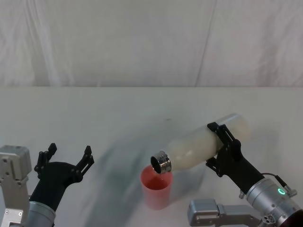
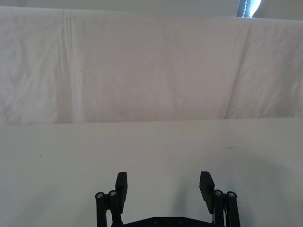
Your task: Grasp the thermos with one hand and pour water into the cup lid.
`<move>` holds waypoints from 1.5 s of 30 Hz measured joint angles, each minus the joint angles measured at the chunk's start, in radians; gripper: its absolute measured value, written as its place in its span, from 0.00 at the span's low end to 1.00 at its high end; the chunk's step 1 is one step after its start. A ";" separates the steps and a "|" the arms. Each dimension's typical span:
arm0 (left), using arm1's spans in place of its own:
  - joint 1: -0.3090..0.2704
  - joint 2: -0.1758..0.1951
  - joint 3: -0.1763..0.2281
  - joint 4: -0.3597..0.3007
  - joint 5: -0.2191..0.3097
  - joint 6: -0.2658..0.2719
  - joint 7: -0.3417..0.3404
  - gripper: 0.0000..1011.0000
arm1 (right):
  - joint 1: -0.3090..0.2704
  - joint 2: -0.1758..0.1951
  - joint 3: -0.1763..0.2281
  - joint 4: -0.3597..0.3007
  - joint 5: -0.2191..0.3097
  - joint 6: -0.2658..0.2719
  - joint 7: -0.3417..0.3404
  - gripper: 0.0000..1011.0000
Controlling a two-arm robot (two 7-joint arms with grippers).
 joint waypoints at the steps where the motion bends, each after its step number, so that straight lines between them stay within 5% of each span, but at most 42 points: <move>1: 0.000 0.000 0.000 0.000 0.000 0.000 0.000 0.99 | 0.000 0.000 -0.001 0.000 -0.001 0.000 0.000 0.95; 45: 0.000 0.000 0.000 0.000 0.000 0.000 0.000 0.99 | 0.012 0.003 -0.015 0.022 -0.027 0.016 -0.008 0.95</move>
